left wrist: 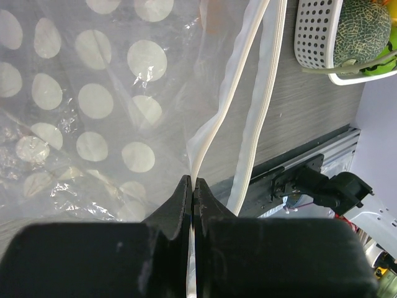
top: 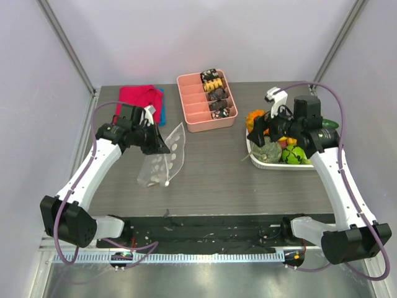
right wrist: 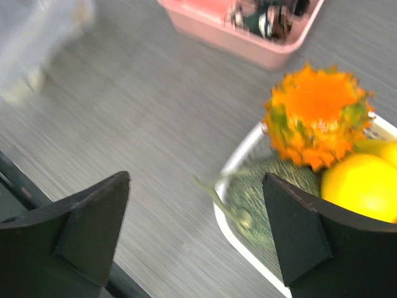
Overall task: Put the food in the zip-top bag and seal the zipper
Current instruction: Pick up the fake fruit from the bin.
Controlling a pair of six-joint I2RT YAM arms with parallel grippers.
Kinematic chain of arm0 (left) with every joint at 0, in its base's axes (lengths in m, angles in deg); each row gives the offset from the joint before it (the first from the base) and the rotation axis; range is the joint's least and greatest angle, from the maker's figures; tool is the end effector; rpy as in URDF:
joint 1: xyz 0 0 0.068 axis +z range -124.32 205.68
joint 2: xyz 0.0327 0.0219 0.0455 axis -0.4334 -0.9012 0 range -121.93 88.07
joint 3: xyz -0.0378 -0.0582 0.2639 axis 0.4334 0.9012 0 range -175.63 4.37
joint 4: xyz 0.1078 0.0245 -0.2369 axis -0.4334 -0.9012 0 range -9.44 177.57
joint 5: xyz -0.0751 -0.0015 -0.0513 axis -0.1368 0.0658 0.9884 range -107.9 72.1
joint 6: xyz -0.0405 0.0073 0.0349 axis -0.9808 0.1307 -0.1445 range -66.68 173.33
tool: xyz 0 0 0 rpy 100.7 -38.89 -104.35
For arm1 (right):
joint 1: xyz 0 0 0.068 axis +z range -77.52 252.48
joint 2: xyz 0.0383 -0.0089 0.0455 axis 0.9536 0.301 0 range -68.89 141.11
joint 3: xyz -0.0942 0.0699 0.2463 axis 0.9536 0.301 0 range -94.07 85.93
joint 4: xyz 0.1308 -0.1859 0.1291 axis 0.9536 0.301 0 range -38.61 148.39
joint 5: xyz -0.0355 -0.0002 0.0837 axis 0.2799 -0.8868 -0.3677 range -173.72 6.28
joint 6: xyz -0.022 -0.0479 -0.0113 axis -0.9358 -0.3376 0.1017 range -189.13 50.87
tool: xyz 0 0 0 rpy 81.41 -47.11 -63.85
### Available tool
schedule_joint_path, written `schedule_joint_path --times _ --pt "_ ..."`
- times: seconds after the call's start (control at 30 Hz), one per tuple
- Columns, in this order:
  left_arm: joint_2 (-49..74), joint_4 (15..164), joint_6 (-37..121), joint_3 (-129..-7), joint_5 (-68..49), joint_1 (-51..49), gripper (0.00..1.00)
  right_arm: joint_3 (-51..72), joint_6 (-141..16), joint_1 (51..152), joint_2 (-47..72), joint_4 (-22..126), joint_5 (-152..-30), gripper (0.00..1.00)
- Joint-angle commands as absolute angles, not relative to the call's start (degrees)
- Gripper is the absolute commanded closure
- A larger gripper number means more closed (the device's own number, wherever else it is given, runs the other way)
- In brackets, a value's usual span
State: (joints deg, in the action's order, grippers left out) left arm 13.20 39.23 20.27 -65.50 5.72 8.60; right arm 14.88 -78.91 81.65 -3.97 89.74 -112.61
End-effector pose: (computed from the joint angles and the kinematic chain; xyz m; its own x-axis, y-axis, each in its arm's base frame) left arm 0.2482 -0.0913 0.3213 -0.9142 -0.2418 -0.3252 -0.0009 0.8037 -0.5951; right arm 0.2286 0.0542 0.3824 -0.4265 -0.2196 -0.8774 -0.6246 0.7732 0.1101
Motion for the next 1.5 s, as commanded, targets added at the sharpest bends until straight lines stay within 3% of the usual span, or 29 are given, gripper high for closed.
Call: schedule_joint_path --times 0.0,0.1,0.23,1.0,1.17,1.4,1.43,1.47 --pt "14.94 41.86 19.93 -64.98 6.63 8.63 1.0 15.77 -103.2 81.62 -3.76 105.69 -109.48 0.12" --pt "15.12 42.39 19.66 -64.71 6.63 8.46 1.0 20.69 -111.91 81.53 -5.17 105.28 -108.95 0.27" --pt "15.21 42.39 19.93 -64.45 6.63 8.37 1.0 25.1 -116.32 81.71 -5.44 102.73 -108.95 0.39" --pt "15.21 42.83 20.01 -62.87 6.63 8.19 1.0 35.21 -120.46 82.41 -0.87 84.79 -104.64 0.53" --pt "15.12 43.0 20.01 -62.78 6.71 8.19 1.0 36.09 -120.11 82.77 -0.17 83.65 -104.82 0.66" --pt "15.21 42.92 20.19 -62.78 6.71 8.19 1.0 37.06 -120.46 83.2 -0.43 83.48 -106.75 0.65" --pt "15.3 42.92 20.1 -62.69 6.71 8.28 1.0 37.15 -120.37 83.2 0.1 83.39 -106.58 0.67" --pt "15.21 42.92 20.19 -62.69 6.63 8.28 1.0 36.89 -120.11 83.29 0.27 83.21 -106.49 0.77"
